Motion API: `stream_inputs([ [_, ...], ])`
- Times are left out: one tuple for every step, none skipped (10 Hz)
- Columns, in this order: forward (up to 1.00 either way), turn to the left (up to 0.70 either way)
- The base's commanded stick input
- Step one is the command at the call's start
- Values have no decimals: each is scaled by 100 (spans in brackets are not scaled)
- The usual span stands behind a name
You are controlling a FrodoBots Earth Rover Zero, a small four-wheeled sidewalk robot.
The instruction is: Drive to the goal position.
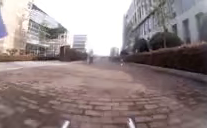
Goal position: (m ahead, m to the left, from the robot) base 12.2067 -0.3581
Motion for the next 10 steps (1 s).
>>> stream_inputs([
  [70, -14],
  [70, -14],
  [70, -14],
  [70, -14],
  [70, -14],
  [70, -14],
  [70, -14],
  [70, -14],
  [70, -14],
  [70, -11],
])
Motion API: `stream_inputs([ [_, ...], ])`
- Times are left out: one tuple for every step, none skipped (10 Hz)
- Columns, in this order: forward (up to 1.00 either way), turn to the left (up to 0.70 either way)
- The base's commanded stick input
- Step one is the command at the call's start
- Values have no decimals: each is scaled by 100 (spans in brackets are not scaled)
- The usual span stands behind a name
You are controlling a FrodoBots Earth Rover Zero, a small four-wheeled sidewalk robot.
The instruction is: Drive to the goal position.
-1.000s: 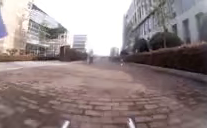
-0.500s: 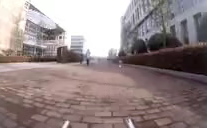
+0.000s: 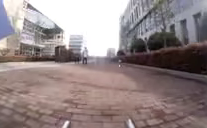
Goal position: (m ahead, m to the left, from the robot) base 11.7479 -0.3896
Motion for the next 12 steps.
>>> stream_inputs([
  [70, -4],
  [70, 0],
  [70, 0],
  [70, 0],
  [70, 0],
  [70, 0],
  [70, 0],
  [70, 0],
  [70, 0],
  [70, 0],
  [70, 0],
  [70, 0],
])
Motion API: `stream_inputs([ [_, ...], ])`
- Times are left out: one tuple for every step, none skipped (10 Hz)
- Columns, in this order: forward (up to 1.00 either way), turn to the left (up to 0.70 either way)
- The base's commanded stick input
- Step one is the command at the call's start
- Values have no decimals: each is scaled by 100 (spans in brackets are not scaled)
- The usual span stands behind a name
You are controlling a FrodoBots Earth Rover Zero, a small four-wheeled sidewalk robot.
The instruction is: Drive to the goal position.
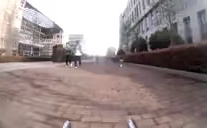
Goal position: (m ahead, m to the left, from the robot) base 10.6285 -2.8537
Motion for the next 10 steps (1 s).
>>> stream_inputs([
  [70, 0],
  [70, 0],
  [70, 0],
  [70, 0],
  [70, 0],
  [70, 0],
  [70, -3],
  [70, -14],
  [70, -14],
  [70, -14],
])
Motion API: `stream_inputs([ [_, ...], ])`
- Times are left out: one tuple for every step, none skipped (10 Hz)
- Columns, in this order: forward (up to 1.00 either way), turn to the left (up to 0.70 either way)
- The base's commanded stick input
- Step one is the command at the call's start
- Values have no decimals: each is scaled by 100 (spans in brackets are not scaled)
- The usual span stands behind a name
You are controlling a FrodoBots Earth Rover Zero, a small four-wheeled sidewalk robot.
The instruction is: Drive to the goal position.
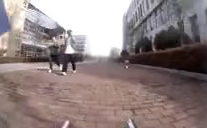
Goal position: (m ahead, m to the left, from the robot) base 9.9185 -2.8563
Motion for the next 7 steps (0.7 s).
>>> stream_inputs([
  [70, -14],
  [70, -14],
  [70, -14],
  [70, -14],
  [70, -14],
  [70, -14],
  [70, -14],
])
